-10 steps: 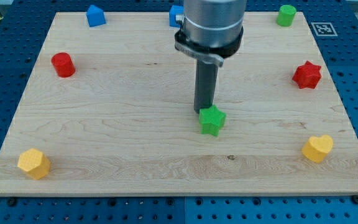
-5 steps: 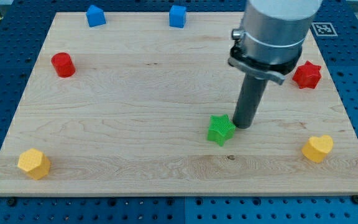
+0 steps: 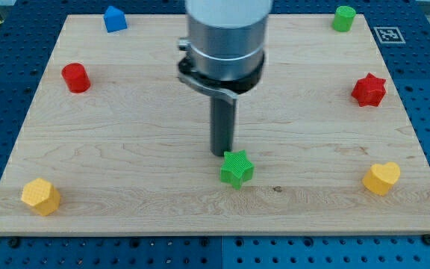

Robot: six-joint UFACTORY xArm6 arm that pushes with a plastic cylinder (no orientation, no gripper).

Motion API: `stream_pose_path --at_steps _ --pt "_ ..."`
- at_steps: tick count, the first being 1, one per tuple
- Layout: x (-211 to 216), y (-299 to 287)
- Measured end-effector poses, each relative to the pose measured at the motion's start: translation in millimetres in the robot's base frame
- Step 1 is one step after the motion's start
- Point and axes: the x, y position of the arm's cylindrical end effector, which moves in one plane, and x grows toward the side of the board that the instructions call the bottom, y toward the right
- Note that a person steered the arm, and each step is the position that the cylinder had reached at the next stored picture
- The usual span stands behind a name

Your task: Move green star towards bottom center

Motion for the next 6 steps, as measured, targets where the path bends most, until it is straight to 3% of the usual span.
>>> stream_pose_path --at_steps 2,4,5,6 --pt "0 25" --pt "31 25" --pt "21 25" --pt "-48 37"
